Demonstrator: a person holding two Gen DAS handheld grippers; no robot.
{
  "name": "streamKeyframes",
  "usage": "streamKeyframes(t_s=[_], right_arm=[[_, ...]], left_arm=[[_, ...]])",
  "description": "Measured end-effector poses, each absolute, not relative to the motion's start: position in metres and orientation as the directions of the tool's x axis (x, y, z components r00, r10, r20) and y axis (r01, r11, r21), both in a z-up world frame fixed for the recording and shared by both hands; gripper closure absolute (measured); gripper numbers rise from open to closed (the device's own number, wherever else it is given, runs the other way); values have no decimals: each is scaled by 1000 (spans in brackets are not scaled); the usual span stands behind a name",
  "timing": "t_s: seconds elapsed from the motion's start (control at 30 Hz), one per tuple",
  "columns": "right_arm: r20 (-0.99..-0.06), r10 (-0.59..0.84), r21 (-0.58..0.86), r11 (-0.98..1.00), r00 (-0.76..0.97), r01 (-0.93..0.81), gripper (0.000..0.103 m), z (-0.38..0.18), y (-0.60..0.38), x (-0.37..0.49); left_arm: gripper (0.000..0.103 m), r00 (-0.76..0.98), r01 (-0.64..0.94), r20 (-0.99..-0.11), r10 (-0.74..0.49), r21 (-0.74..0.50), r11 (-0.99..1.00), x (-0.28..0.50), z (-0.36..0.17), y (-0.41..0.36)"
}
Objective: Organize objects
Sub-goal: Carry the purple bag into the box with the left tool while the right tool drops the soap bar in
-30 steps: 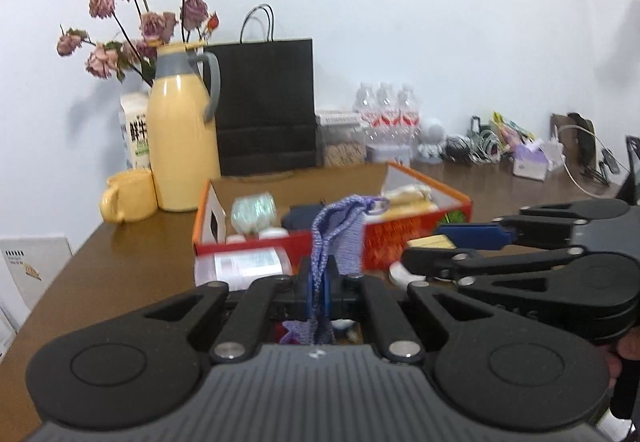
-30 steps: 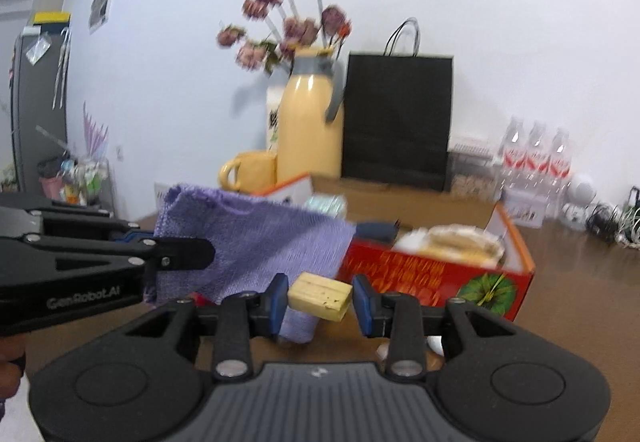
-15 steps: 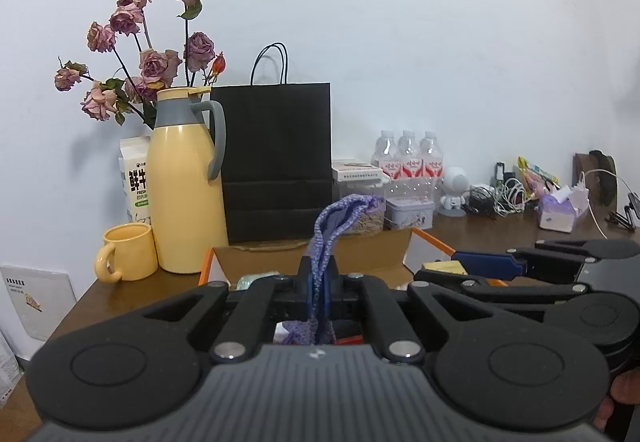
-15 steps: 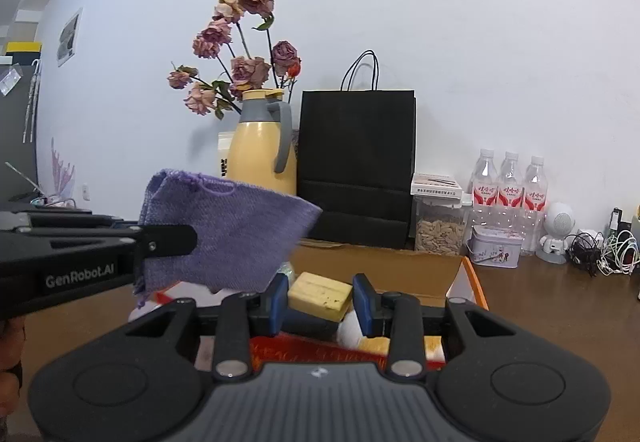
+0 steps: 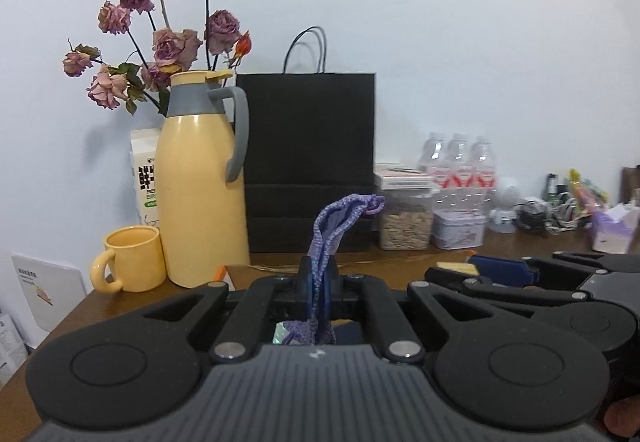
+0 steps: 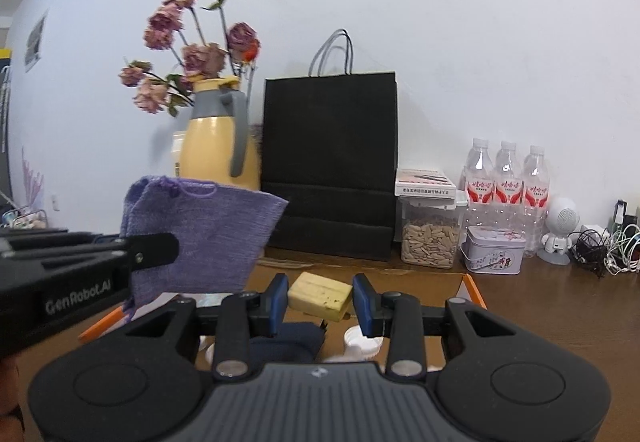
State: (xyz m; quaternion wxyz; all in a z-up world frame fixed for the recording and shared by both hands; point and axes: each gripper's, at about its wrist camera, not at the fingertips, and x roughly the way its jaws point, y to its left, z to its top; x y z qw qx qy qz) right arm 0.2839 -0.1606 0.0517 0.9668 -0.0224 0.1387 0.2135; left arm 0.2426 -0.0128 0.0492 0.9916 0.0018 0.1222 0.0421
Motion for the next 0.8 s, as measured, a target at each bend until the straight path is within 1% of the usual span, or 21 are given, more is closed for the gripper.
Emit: streamKeyframes(t_s=[0.1,0.23,0.43,0.5,0.53,0.57,0.6,0.63,0.67,0.7,0.77,0.8], right_arm=[[-286,386,32,918,877,-394,70,44,-159,302],[-334,378,39,921,863,-388,70,30,-162,312],[-351,379,16,917,856,-399,70,23,-160,307],[-349,376,11,918,858,-398,69,23,-159,305],[-353,373,10,918,858,-396,69,23,-159,304],[-358,368,8,920,858,-391,69,23,-160,303],[-361,361,5,923,860,-385,69,22,-160,302],[-361,356,1,924,862,-381,65,23,-161,301],[-358,354,0,925,864,-379,55,23,-162,300],[-349,352,-1,927,868,-376,49,24,-163,297],[-332,331,-7,936,883,-353,38,26,-165,294],[-325,327,-4,938,887,-347,35,27,-167,292]], left_arm=[[97,955,-99,-279,100,17,995,259,36,-11],[97,939,-81,-334,81,14,997,267,22,-8],[97,936,-78,-342,79,17,997,265,14,-7],[95,940,-76,-332,76,13,997,262,15,-7],[92,943,-76,-325,76,13,997,261,15,-7],[83,945,-72,-319,72,11,997,259,15,-7],[76,948,-67,-311,66,5,998,257,16,-7],[55,952,-69,-300,66,0,998,255,16,-6],[39,955,-77,-287,73,-1,997,252,17,-5],[35,959,-100,-267,97,0,995,248,19,-4],[16,964,-133,-233,129,-1,991,243,22,-2],[10,966,-149,-216,143,-11,989,240,23,1]])
